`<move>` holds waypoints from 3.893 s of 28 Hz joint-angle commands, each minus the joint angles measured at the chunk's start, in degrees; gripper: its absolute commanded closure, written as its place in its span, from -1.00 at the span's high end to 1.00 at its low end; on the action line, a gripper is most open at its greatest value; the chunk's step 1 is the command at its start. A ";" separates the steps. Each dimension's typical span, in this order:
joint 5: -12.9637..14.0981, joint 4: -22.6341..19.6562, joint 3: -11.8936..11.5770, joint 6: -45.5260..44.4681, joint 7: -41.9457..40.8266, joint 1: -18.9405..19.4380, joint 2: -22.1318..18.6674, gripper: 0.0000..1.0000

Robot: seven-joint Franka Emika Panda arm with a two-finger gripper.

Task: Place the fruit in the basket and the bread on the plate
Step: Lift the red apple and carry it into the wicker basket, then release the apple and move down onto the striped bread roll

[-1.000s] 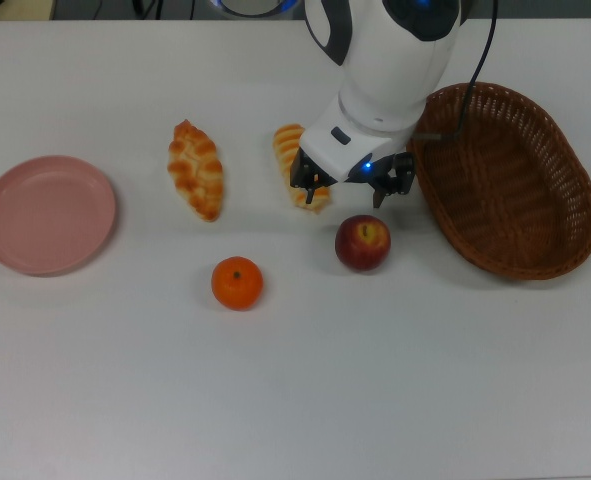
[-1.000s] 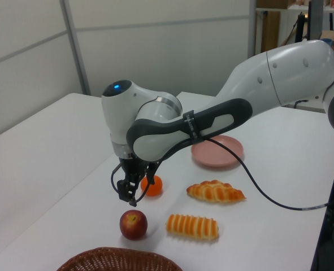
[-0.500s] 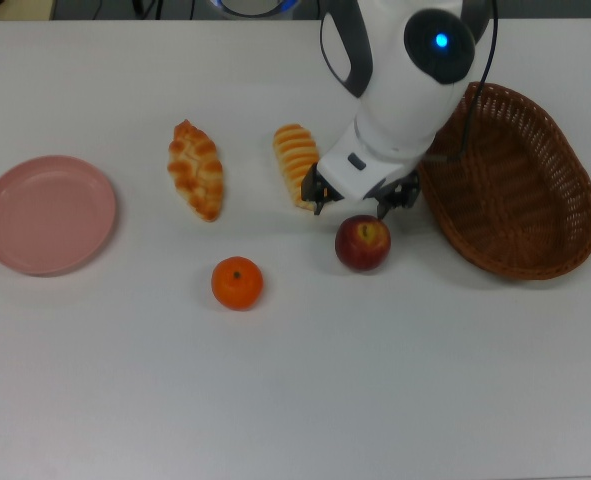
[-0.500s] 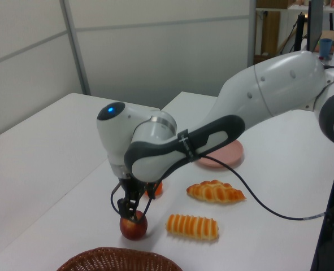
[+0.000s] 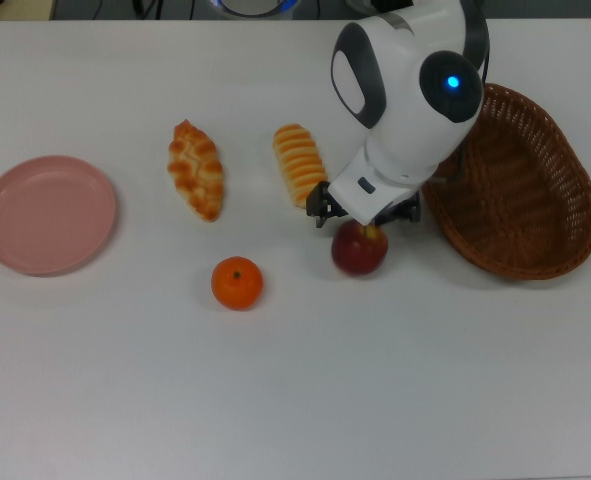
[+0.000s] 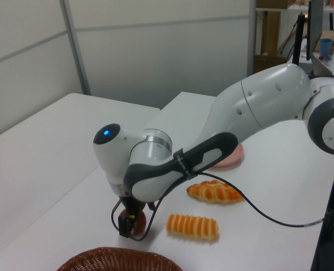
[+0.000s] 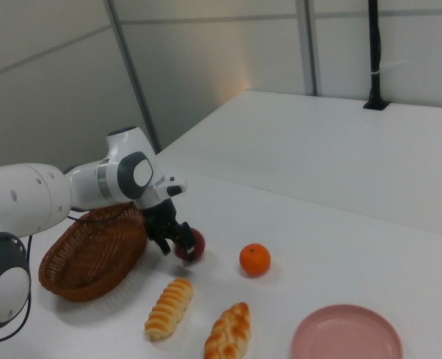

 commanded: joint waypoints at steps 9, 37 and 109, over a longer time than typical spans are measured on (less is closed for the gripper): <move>-2.30 0.87 -0.73 3.71 4.20 2.14 1.85 1.00; -2.48 5.79 -3.27 12.85 5.96 2.67 5.63 1.00; 6.75 -30.41 -17.07 5.72 -13.99 13.04 -25.13 1.00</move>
